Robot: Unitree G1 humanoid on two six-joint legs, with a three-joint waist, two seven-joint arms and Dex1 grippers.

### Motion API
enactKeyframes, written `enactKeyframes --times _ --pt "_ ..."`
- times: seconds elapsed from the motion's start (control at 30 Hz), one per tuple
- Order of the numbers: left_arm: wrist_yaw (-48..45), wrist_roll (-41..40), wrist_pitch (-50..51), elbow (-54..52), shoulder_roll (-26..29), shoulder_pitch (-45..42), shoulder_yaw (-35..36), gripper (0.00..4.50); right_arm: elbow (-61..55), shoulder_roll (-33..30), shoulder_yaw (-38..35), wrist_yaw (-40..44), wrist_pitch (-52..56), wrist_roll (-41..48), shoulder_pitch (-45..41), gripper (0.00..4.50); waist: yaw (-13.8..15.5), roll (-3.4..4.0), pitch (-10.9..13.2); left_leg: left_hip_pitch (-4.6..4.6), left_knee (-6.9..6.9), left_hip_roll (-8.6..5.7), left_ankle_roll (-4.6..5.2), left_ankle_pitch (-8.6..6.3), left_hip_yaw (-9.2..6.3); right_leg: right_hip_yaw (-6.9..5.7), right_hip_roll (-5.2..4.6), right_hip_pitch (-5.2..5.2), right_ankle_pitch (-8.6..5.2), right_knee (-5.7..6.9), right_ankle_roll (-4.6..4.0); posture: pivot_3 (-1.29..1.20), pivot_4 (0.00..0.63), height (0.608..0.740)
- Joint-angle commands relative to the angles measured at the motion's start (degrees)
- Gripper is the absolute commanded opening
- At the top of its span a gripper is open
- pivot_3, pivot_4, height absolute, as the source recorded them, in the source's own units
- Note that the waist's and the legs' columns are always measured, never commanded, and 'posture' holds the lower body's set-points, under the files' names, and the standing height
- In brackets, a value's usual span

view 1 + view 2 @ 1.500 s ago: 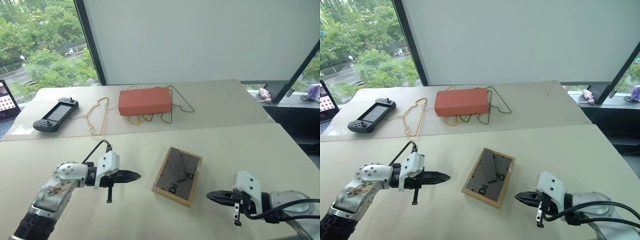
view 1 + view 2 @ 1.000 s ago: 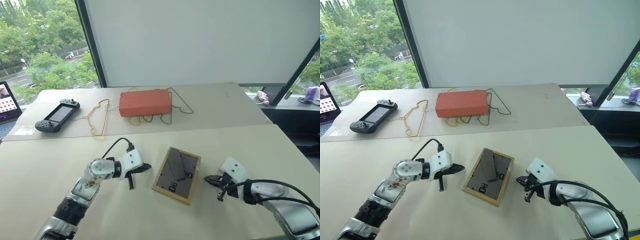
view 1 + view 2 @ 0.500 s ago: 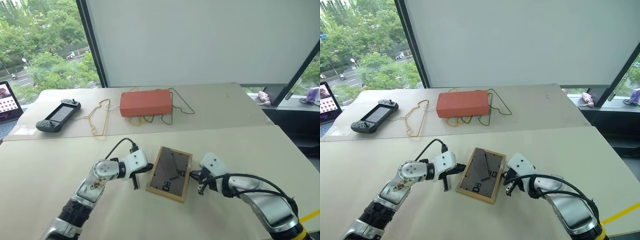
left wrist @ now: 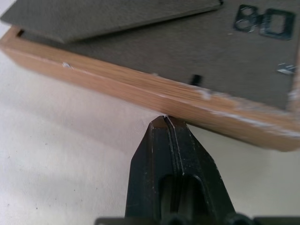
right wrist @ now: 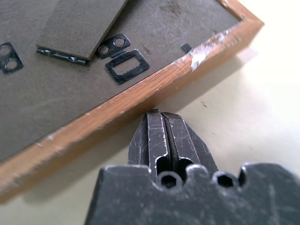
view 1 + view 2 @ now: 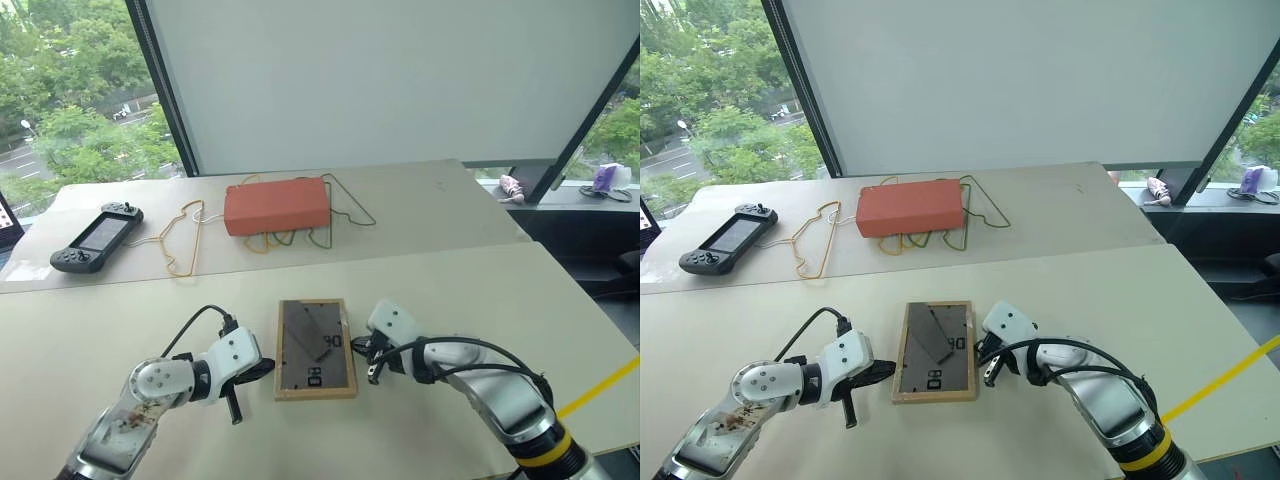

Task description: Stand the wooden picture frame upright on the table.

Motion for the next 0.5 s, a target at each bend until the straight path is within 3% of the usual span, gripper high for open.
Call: enactKeyframes --times 0.03,0.23,0.5 --pt "0.51 -0.01 2.39 0.06 0.45 1.87 -1.61 0.03 -0.3 1.17 1.96 1.34 -1.7 -0.38 -1.7 0.0 -0.07 0.0 0.0 0.0 0.0 0.0 0.0 0.0 0.0 0.0 0.0 0.0 0.0 0.0 0.0 0.0 0.15 0.74" --pt "0.05 -0.84 2.76 0.47 1.83 2.05 -0.73 0.03 -0.67 0.55 1.75 1.58 -0.95 -0.7 -1.41 0.0 -0.19 0.0 0.0 0.0 0.0 0.0 0.0 0.0 0.0 0.0 0.0 0.0 0.0 0.0 -0.01 0.0 0.15 0.74" --pt "-4.2 -0.4 -3.08 9.39 10.08 2.89 3.11 0.03 -2.05 -4.13 -2.57 2.2 -0.56 -0.53 2.3 0.0 -0.18 0.02 -0.01 -0.06 -0.01 0.0 0.04 -0.02 0.01 0.0 0.0 -0.11 -0.02 0.0 -0.04 0.0 0.15 0.74"
